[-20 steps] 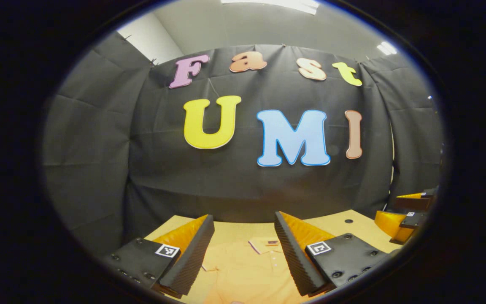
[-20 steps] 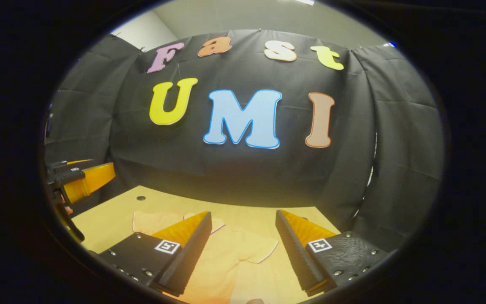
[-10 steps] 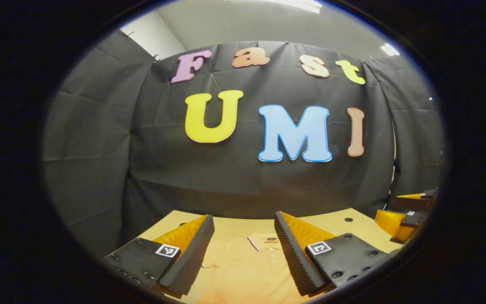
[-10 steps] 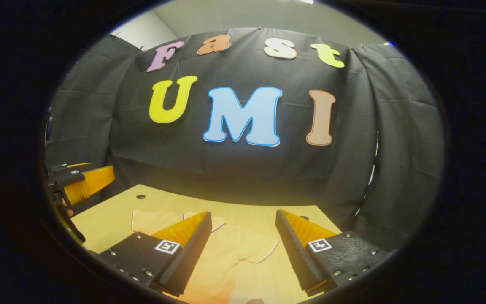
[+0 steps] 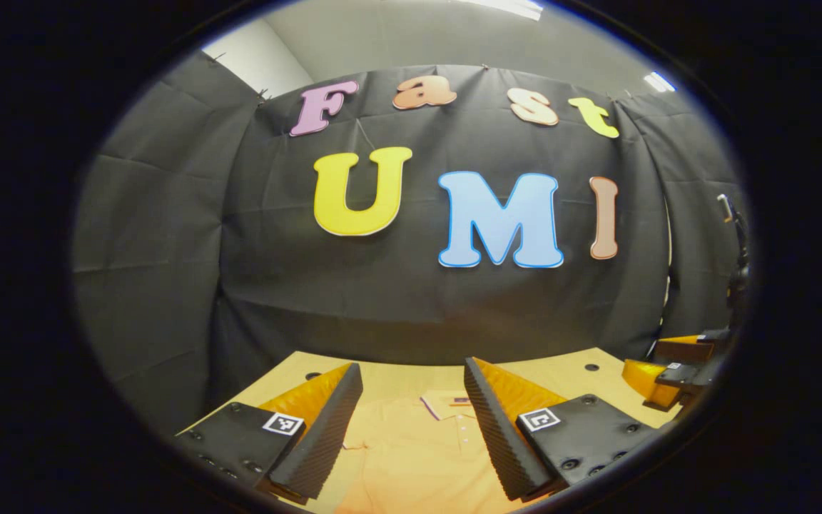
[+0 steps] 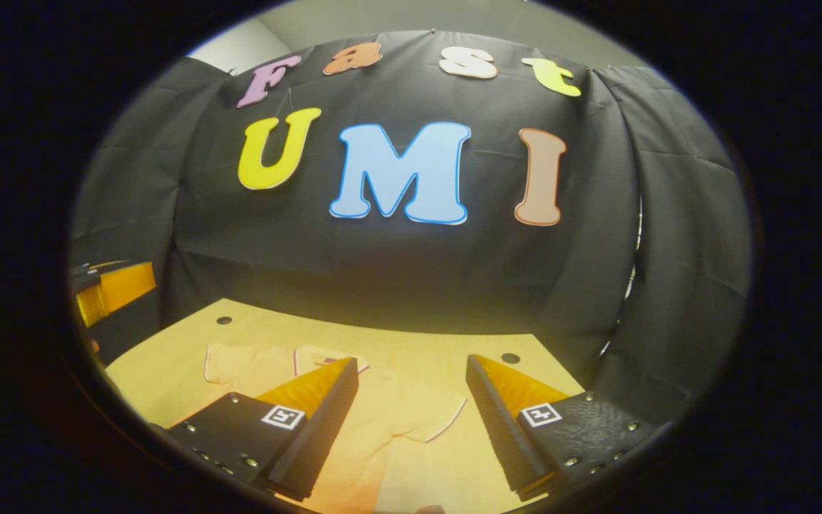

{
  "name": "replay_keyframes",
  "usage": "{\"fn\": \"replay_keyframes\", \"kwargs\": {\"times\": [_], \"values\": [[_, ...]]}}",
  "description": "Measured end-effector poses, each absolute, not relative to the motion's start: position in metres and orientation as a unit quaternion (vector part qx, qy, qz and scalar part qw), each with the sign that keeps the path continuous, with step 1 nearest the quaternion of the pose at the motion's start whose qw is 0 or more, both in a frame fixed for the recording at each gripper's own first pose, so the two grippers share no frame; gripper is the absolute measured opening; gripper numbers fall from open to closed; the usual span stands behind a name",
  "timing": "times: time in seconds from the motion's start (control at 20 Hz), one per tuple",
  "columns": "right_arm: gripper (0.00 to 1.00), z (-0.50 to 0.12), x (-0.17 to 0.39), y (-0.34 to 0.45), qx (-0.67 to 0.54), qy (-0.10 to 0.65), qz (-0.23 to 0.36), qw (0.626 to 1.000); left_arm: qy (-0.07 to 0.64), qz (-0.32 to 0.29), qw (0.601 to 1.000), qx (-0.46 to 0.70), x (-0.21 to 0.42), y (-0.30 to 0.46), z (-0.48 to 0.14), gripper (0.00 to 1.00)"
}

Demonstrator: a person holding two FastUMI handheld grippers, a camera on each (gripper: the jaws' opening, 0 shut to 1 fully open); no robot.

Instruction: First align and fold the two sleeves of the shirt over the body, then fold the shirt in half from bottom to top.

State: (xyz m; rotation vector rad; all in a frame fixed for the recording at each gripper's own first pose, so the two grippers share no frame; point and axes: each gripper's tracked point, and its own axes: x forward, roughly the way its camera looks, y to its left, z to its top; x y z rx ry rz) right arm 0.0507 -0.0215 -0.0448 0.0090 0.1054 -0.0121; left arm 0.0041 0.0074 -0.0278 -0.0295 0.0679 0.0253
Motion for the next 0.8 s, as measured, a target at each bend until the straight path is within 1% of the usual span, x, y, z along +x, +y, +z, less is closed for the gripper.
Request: {"fn": "replay_keyframes", "kwargs": {"times": [0.2,0.4,0.8], "values": [[0.96,-0.064,0.073,-0.031,-0.007,0.074,-0.013,0.997,0.038,0.018,0.999,-0.014,0.005,0.012,-0.029,0.94],[0.95,-0.088,0.098,-0.039,-0.008,0.107,-0.016,0.994,0.046,0.023,0.999,-0.015,0.000,0.018,-0.037,0.94],[0.94,-0.130,0.144,-0.056,-0.008,0.156,-0.028,0.987,0.059,0.061,0.996,-0.022,-0.013,0.046,-0.045,0.94]]}}
